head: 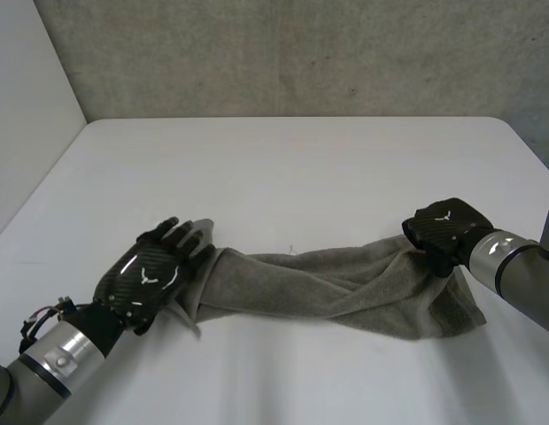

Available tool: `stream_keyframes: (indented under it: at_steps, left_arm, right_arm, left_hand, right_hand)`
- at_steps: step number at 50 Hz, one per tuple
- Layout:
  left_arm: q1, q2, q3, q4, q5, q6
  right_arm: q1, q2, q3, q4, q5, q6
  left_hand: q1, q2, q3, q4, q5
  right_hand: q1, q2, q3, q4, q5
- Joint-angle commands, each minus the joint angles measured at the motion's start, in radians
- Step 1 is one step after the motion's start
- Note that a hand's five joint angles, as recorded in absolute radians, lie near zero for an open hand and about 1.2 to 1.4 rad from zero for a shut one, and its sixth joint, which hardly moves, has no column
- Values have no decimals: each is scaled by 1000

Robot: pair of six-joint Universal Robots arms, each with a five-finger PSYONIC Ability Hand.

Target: Fold the towel.

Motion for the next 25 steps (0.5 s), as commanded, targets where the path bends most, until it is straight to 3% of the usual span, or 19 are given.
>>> stream_keyframes:
  at_steps: [1, 10, 12, 15, 17, 23, 25]
  left_arm:
    - [-23, -3, -41, -3, 42, 104]
    - [-23, -20, -45, -1, 63, 123]
    - [-23, -20, -39, -1, 63, 123]
    - [-23, -22, -38, -3, 63, 123]
    - [-22, -17, -33, -6, 62, 123]
    - [-16, 3, -21, -7, 51, 104]
    - [-13, 77, 2, -19, 36, 62]
  right_arm:
    - [-2, 1, 20, -13, 0, -3]
    - [-4, 1, 27, -16, 1, -3]
    - [-4, 1, 27, -16, 1, -3]
    - [-4, 1, 27, -16, 1, -3]
    - [-4, 1, 27, -16, 1, -3]
    - [-14, -36, 12, -10, 14, 5]
    - [-14, -36, 12, -10, 14, 5]
  left_hand:
    - [173, 173, 173, 173, 171]
    - [497, 496, 496, 497, 495]
    - [765, 765, 764, 765, 763]
    - [896, 895, 895, 896, 894]
    - [1100, 1100, 1100, 1100, 1098]
    - [1101, 1100, 1100, 1101, 1099]
    - [1101, 1100, 1100, 1101, 1099]
  right_hand:
    - [67, 79, 57, 54, 65]
    - [67, 79, 57, 54, 65]
    - [67, 79, 57, 54, 65]
    - [67, 79, 57, 54, 65]
    - [67, 79, 57, 54, 65]
    - [67, 79, 57, 54, 65]
    - [67, 79, 57, 54, 65]
